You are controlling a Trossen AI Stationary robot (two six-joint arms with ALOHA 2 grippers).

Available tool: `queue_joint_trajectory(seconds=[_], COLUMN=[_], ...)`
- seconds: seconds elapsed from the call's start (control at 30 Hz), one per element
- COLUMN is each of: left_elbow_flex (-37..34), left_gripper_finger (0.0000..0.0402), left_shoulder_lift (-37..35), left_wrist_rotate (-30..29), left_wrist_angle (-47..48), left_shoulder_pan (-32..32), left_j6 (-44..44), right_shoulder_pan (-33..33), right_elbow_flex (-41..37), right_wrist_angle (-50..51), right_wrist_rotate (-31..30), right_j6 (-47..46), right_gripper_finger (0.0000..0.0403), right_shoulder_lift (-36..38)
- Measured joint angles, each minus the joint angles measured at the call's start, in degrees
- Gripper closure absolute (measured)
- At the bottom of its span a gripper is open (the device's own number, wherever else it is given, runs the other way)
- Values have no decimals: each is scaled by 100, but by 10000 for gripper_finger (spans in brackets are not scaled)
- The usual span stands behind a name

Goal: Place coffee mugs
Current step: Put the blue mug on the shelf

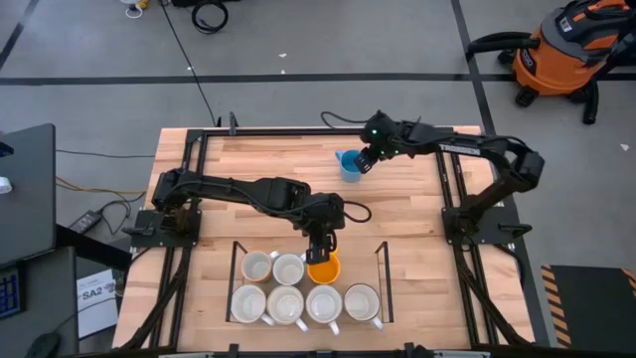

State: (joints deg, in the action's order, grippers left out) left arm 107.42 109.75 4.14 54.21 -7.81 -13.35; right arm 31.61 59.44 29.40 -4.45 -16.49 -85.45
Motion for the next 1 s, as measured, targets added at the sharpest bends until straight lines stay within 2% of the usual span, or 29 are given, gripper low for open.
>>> queue_joint_trajectory(seconds=[0.43,0.57,0.77,0.87,1.0], left_elbow_flex=[0,0,0,0,0], left_gripper_finger=[235,235,235,235,235], left_shoulder_lift=[0,2,2,2,4], left_wrist_rotate=[0,-28,-505,-718,-1016], left_wrist_angle=[3,3,5,5,7], left_shoulder_pan=[0,13,190,364,689], left_j6=[-111,-110,-121,-421,-1232], right_shoulder_pan=[3,-3,-16,-62,-185], right_elbow_flex=[0,-4,-7,1,9], right_wrist_angle=[0,69,253,351,492], right_wrist_rotate=[48,105,432,563,570], right_j6=[-7,-49,-152,-206,-568], right_gripper_finger=[270,297,370,375,372], right_shoulder_lift=[-638,-625,-594,-588,-583])
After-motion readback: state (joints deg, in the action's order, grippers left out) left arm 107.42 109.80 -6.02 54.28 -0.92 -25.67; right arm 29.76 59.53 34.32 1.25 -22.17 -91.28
